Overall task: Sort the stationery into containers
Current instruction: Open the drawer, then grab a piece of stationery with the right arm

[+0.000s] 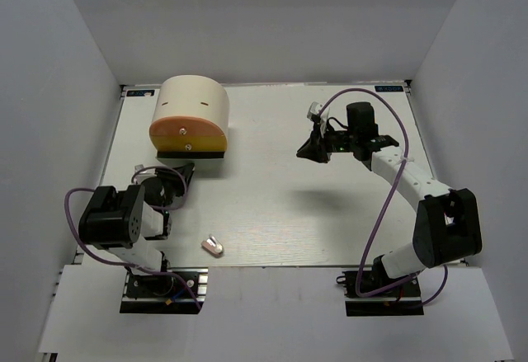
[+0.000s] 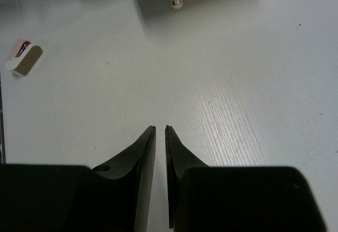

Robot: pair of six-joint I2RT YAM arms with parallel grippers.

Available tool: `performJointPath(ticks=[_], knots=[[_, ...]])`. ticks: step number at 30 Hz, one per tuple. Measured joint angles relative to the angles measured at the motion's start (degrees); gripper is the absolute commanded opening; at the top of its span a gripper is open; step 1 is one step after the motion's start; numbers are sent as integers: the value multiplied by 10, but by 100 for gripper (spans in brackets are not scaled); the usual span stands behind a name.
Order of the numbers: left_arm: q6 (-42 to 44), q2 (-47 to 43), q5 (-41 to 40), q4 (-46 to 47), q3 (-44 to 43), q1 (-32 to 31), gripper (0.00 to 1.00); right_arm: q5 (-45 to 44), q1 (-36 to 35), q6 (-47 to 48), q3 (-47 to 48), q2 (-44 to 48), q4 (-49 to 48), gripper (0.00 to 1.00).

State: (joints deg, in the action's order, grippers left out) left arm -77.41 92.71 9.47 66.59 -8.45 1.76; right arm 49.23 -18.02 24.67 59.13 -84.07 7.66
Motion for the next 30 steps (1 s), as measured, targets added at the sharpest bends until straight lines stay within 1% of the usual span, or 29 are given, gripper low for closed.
performJointPath(ticks=[2, 4, 5, 6, 7, 8, 9, 10, 13, 15, 17, 19, 20, 24, 25, 26, 27, 29, 30], knots=[[0, -17, 0, 2, 19, 0, 14, 0, 0, 0, 0, 0, 0, 20], [0, -34, 0, 2, 35, 0, 14, 2, 0, 1, 0, 0, 2, 25], [0, -44, 0, -2, 42, 0, 18, 3, -1, 4, 0, 0, 4, 30], [0, -54, 0, -7, 48, 0, 25, 6, -1, 8, 0, 0, 8, 33], [1, -63, 0, -13, 51, 0, 47, 10, -1, 13, 0, 0, 13, 37], [2, -70, 0, -20, 52, 0, 55, 14, -3, 19, 0, 0, 20, 44], [4, -75, 1, -26, 53, 0, 69, 20, -5, 30, 1, 0, 31, 48], [7, -79, 2, -30, 53, 0, 73, 23, -7, 34, 2, 0, 39, 53], [5, -84, 7, -38, 53, 0, 81, 34, -27, 66, 17, -5, 84, 62], [6, -93, 11, -50, 53, 0, 82, 34, -51, 91, 36, -13, 121, 65], [11, -111, 17, -69, 53, 0, 84, 26, -81, 111, 52, -21, 148, 65], [26, -137, 23, -107, 52, 0, 84, 16, -115, 126, 58, -22, 164, 60], [38, -167, 26, -136, 49, 0, 85, 9, -133, 132, 58, -22, 168, 56], [106, -277, 33, -300, 4, -1, 85, -19, -202, 135, 45, -21, 158, 18], [125, -308, 32, -343, -10, -1, 85, -26, -218, 132, 36, -20, 152, 6], [148, -339, 31, -389, -25, -1, 85, -35, -233, 130, 27, -19, 148, 4], [172, -370, 28, -437, -40, -1, 85, -42, -248, 127, 19, -19, 146, 4], [212, -425, 17, -527, -66, -1, 85, -62, -281, 119, 9, -19, 143, 5], [232, -447, 11, -574, -80, -1, 86, -71, -298, 114, 7, -20, 141, 7]])
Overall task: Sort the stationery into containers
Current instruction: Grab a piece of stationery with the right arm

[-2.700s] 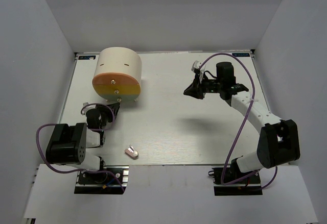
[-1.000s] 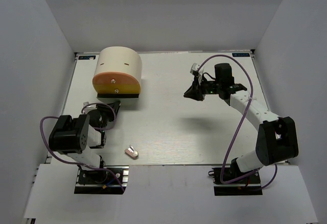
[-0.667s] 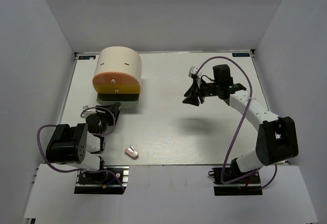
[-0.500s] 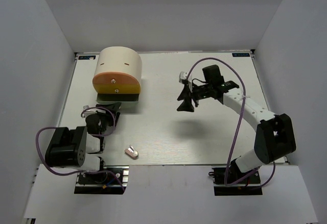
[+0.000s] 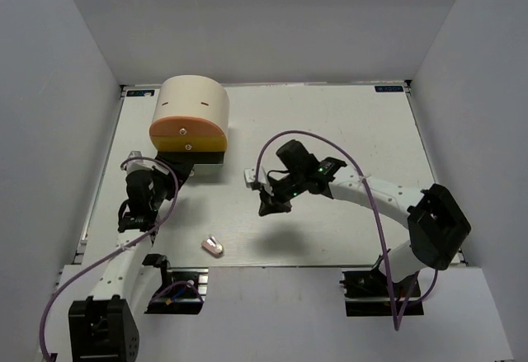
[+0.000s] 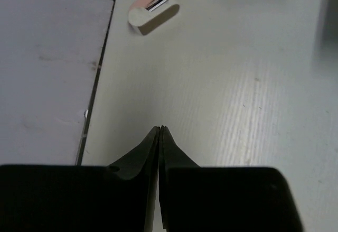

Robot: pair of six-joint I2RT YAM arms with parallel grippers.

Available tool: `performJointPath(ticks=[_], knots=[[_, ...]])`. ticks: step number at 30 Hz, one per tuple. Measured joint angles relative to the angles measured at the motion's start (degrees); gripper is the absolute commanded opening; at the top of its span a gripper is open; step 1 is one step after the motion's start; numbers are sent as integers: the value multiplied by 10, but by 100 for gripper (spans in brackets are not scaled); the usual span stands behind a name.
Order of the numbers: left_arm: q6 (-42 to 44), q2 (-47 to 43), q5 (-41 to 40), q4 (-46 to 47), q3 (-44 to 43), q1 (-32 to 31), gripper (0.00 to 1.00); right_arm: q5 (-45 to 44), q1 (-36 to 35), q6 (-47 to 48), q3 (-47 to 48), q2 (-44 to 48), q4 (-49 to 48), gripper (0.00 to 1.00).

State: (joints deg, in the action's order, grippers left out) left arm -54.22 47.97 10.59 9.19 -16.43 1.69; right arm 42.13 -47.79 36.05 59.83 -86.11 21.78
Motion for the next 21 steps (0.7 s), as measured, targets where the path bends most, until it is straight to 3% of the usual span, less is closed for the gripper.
performJointPath(ticks=[6, 7, 8, 13, 21], knots=[[64, -90, -32, -239, -29, -3, 88, -46, -99, -66, 5, -45, -47, 29], [67, -103, -37, -267, -29, -4, 88, -53, -114, -84, 8, -56, -55, 36], [68, -117, -40, -296, -30, -5, 89, -62, -127, -102, 12, -67, -64, 58], [65, -140, -77, -405, -79, -8, 91, -97, -179, -167, 70, -131, -85, 62], [63, -148, -157, -504, -176, -8, 92, -157, -231, -244, 134, -212, -108, 69]])
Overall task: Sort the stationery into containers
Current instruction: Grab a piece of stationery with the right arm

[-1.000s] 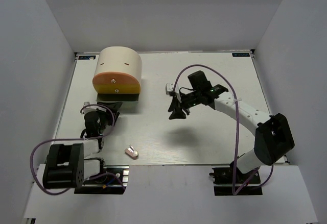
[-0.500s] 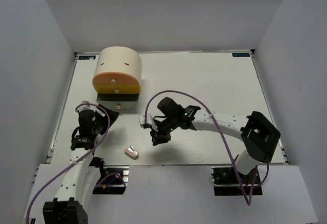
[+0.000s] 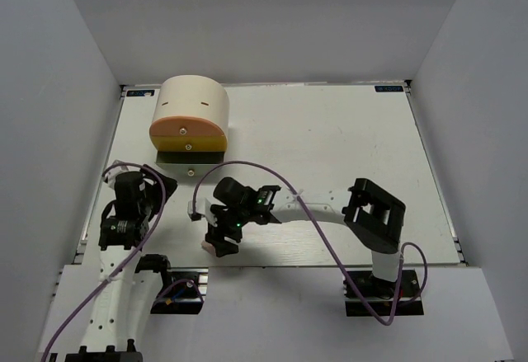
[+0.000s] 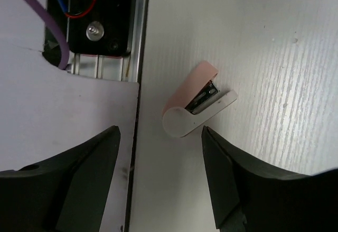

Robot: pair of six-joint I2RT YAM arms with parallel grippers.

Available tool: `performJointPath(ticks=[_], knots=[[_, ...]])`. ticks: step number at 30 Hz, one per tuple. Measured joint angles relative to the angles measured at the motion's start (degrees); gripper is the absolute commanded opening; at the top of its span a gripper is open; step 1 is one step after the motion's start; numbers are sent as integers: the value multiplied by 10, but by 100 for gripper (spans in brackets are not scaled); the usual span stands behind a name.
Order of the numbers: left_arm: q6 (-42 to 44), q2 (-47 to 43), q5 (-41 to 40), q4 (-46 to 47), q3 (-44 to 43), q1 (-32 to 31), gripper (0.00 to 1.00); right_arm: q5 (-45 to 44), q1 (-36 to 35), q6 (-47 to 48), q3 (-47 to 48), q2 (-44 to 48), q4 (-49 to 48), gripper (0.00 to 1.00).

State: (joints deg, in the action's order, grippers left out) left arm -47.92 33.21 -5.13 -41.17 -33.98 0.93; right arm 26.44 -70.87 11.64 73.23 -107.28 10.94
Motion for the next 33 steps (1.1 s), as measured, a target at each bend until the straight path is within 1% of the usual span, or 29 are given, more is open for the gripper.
performJointPath(ticks=[7, 13, 18, 22, 23, 25, 26, 29, 33], knots=[[9, -32, -64, -68, -63, 0, 92, -62, -23, -37, 10, -38, -10, 69], [15, -66, -90, -103, -73, 0, 92, -114, -31, -67, 34, -71, -14, 71], [16, -70, -95, -116, -73, 0, 92, -140, -33, -80, 45, -91, -19, 71], [16, -70, -97, -118, -73, 0, 92, -160, -39, -84, 56, -99, -21, 56], [16, -70, -98, -118, -73, 0, 92, -163, -39, -85, 56, -99, -21, 47], [16, -70, -100, -120, -73, 0, 92, -169, -40, -84, 56, -99, -21, 40], [16, -70, -101, -120, -73, 0, 92, -171, -40, -84, 56, -98, -22, 34], [16, -70, -103, -120, -73, 0, 92, -175, -37, -76, 45, -88, -22, 31], [16, -70, -104, -120, -73, 0, 92, -181, -26, -50, 11, -38, -15, 30]])
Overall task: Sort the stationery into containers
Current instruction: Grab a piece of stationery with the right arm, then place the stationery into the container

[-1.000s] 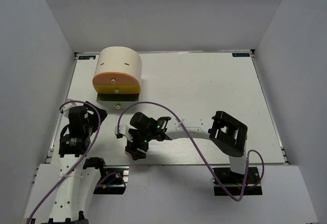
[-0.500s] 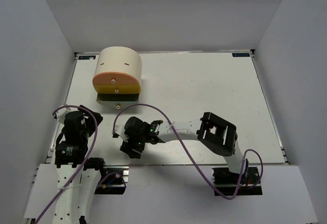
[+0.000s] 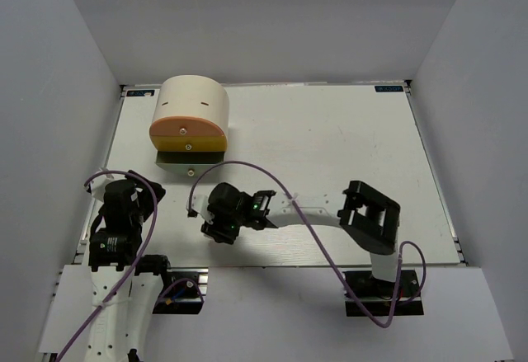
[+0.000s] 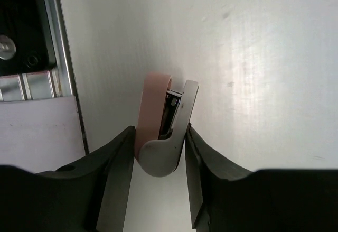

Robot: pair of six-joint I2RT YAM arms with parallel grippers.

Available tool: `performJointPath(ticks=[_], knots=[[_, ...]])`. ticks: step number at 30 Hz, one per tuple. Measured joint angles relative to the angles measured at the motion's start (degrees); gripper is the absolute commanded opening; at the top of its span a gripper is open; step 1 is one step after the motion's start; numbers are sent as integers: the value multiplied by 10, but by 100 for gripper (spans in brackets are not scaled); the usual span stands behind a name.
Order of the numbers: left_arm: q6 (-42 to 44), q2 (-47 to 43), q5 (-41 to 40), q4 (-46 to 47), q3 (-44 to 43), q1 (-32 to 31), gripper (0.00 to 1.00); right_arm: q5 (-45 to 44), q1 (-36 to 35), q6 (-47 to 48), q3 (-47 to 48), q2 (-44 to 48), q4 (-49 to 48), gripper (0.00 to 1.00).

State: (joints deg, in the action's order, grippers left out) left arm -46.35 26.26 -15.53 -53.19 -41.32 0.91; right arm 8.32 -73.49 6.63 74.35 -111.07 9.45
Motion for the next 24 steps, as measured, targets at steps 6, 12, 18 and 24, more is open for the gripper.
performJointPath(ticks=[6, 12, 18, 24], knots=[[0, -2, 0, 0, 0, 0, 92, -23, 39, 45, 6, 80, -10, 28], [0, -2, 0, 1, 0, 0, 92, -59, 88, 101, 35, 92, -38, 28], [0, -2, 1, 1, 0, 0, 92, -110, 117, 160, 86, 65, -82, 28], [0, -2, 2, 6, 0, 0, 92, -137, 127, 223, 112, 24, -140, 28]])
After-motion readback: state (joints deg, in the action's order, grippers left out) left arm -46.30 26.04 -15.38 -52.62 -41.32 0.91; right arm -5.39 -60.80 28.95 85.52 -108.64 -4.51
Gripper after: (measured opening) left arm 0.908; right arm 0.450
